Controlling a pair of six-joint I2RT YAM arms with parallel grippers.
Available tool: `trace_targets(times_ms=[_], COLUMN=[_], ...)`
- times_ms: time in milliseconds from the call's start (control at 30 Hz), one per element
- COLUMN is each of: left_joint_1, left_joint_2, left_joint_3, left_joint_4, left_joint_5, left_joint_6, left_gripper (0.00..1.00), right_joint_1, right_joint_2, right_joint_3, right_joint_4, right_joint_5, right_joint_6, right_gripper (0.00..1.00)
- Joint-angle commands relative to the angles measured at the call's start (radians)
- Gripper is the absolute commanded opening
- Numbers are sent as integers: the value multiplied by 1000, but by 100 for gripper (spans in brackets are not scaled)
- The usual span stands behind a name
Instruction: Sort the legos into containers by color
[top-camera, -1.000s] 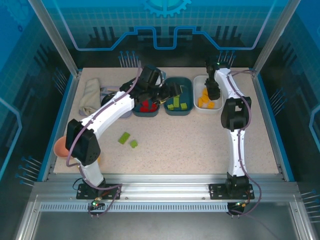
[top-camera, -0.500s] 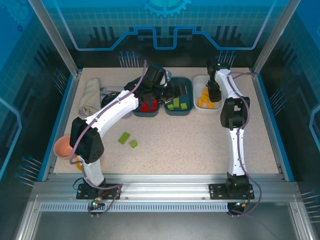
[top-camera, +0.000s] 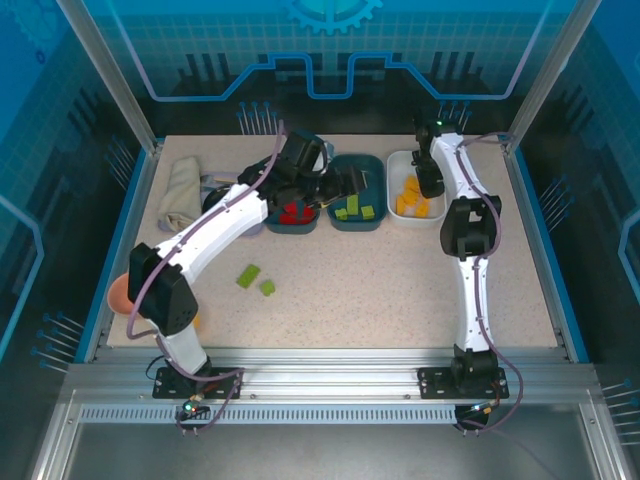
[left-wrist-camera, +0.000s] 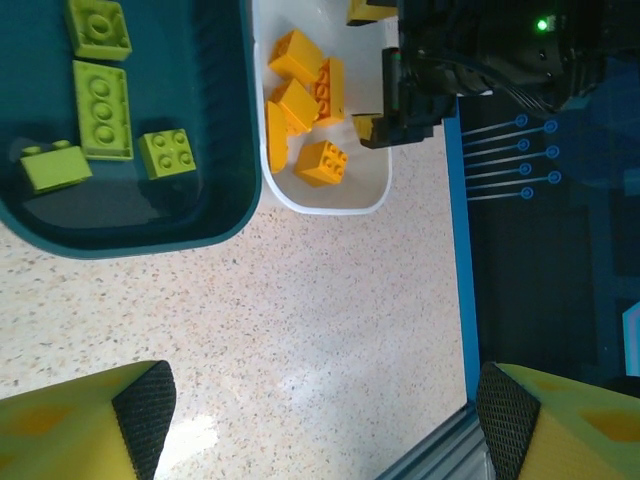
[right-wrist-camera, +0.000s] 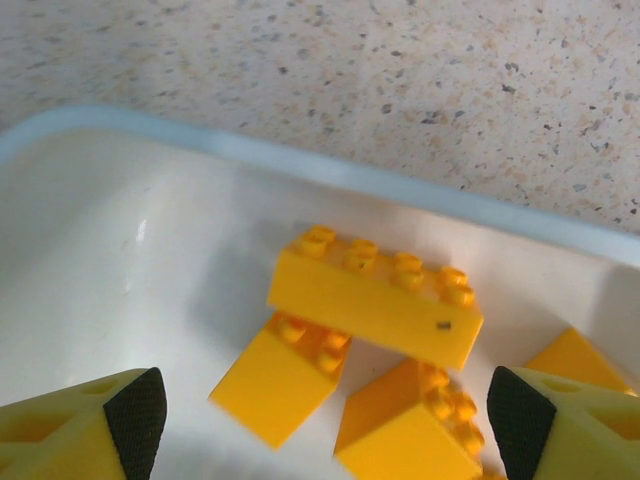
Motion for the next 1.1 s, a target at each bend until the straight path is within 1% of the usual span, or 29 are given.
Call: trace_targets(times_ms=[0, 67, 133, 233, 300, 367, 467, 533, 633, 700, 800, 967, 1067], left_joint_1=[0, 11, 22, 35, 41, 41, 42, 42, 43, 42, 41, 41, 41], left_joint_2=[-119, -190, -271, -419, -524, -621, -764, -852, -959, -998, -1015, -1027, -1036], left_joint_3=[-54, -108, -175, -292, -373, -435, -505, -532, -556, -553, -538, -541, -544], left_joint_4=[-87, -137, -182, -256, -308, -370, -492, -575, -661, -701, -739, -752, -753], left_joint_5=[-116, -185, -245, -338, -398, -452, -541, -599, -654, -673, -686, -677, -668], left_joint_6=[-15, -41, -69, -106, -130, -154, -213, -260, -298, -306, -308, -317, -318], left_gripper=[83, 83, 83, 84, 84, 84, 84, 83, 83, 83, 83, 82, 82], right_joint_1=[61, 110, 179, 321, 434, 530, 652, 715, 788, 820, 863, 901, 910], right_joint_2=[-150, -208, -253, -321, -370, -415, -472, -459, -379, -308, -219, -121, -61], right_joint_3=[-13, -41, -82, -199, -318, -438, -610, -631, -556, -482, -386, -275, -196], right_joint_4=[15, 49, 90, 174, 237, 313, 451, 468, 383, 308, 240, 206, 162], right_joint_5=[61, 84, 95, 80, 75, 31, -84, -129, -166, -188, -205, -206, -196], right_joint_6=[-112, -223, -376, -650, -818, -940, -1097, -1155, -1150, -1074, -977, -817, -724], right_gripper=[84, 84, 83, 85, 86, 87, 87, 88, 86, 83, 81, 80, 82])
